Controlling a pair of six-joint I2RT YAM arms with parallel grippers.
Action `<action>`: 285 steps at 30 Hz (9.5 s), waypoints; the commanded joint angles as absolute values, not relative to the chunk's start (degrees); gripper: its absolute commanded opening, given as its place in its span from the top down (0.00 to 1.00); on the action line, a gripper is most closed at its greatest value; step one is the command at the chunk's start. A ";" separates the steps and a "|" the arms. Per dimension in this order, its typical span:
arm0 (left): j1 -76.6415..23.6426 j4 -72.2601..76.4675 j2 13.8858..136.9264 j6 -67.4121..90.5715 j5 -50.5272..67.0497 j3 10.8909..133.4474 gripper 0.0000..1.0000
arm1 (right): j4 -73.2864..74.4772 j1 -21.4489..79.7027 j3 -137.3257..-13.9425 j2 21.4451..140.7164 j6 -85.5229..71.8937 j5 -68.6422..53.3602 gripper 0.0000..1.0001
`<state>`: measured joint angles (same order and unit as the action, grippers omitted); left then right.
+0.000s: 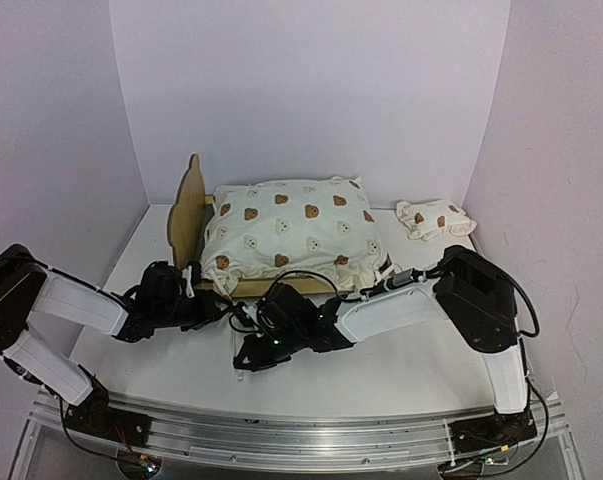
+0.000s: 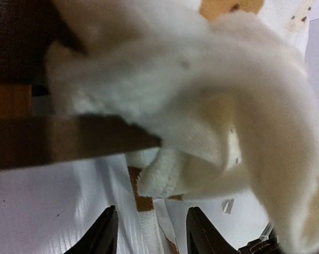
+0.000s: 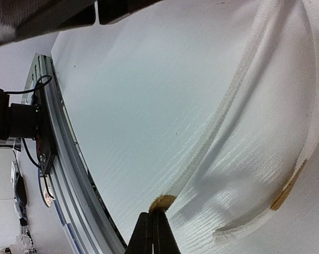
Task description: Set up the pet bed
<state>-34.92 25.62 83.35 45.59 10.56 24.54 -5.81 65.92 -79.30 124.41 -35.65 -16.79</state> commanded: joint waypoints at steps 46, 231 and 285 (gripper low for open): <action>-35.43 6.40 78.56 32.74 11.66 32.01 1.00 | -10.06 56.57 -91.73 128.77 -37.12 -13.34 1.00; -14.13 -9.98 77.44 23.80 7.25 38.69 1.00 | 5.01 54.55 -100.83 123.30 -4.29 8.88 1.00; -3.51 -22.99 46.66 -31.08 24.79 45.70 0.53 | 26.72 50.06 -75.49 92.90 -20.31 7.80 0.42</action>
